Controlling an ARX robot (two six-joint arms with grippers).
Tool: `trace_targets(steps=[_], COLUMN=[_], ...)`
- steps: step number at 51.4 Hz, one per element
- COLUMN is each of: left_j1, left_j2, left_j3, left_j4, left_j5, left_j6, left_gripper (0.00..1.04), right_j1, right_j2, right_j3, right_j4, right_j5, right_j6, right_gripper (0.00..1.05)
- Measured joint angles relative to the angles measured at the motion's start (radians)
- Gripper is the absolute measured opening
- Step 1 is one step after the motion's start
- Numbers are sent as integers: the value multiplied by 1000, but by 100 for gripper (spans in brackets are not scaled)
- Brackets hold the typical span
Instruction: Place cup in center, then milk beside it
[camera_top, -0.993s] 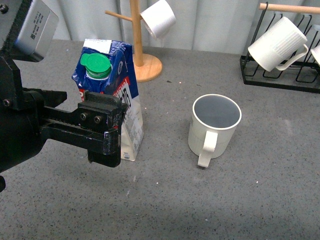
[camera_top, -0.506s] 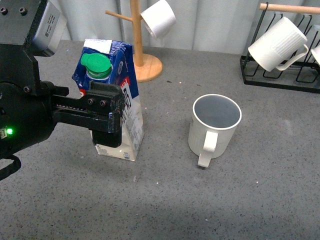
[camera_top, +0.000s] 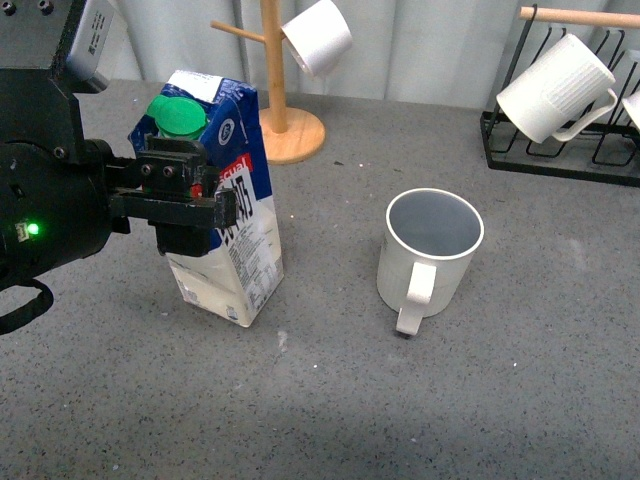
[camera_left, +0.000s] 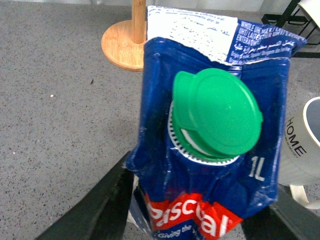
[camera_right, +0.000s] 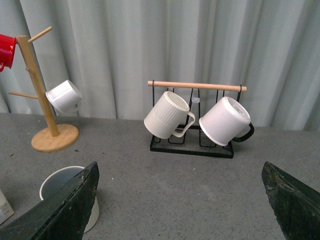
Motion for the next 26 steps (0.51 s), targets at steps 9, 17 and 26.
trace_targets(steps=[9, 17, 26], left_j1=[-25, -76, -141], left_j2=[-8, -16, 9], left_j3=[0, 17, 64], left_j4=[-4, -11, -12], left_j5=[-23, -47, -78], left_j6=[-10, -25, -26], left_gripper=[26, 5, 5], right_j1=[0, 0, 0], right_j2=[0, 0, 0], right_j3=[0, 0, 0], right_j4=[0, 0, 0], right_j5=[0, 0, 0], right_j6=[0, 0, 0], right_gripper=[95, 95, 95])
